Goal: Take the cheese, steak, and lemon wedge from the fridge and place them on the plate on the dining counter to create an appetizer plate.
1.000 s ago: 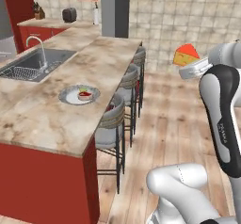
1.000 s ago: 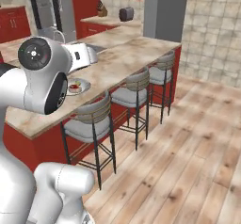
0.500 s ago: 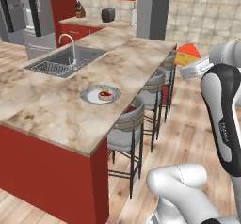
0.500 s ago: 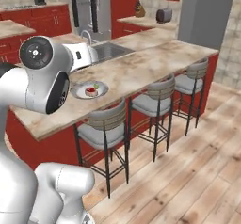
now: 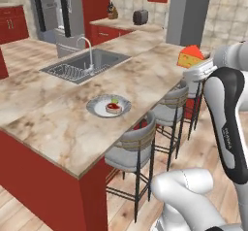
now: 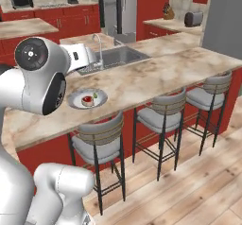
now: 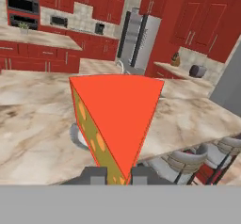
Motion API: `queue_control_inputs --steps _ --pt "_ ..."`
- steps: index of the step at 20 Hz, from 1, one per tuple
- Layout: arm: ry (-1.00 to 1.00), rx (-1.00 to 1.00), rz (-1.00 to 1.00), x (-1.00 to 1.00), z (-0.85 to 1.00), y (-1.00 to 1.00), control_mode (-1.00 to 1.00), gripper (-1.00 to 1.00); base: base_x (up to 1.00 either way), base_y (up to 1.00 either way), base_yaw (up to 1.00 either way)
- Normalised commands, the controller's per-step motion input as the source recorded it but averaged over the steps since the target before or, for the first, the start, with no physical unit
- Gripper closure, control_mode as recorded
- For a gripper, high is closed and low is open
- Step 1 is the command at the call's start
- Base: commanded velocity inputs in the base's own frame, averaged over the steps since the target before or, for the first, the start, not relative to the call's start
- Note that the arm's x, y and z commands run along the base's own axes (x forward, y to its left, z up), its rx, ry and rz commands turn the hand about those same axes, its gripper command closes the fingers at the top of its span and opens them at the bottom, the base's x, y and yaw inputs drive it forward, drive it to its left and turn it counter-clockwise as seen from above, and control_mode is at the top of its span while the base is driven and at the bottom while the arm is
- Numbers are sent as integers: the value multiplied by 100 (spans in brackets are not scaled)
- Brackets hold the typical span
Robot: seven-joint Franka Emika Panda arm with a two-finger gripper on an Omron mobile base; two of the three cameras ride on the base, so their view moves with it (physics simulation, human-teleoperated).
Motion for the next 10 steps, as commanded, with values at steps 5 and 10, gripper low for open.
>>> queue_control_inputs --steps 5,10 --pt "0 0 0 0 0 0 100 100 57 -64 27" --pt "0 0 0 0 0 0 100 100 46 -6 23"
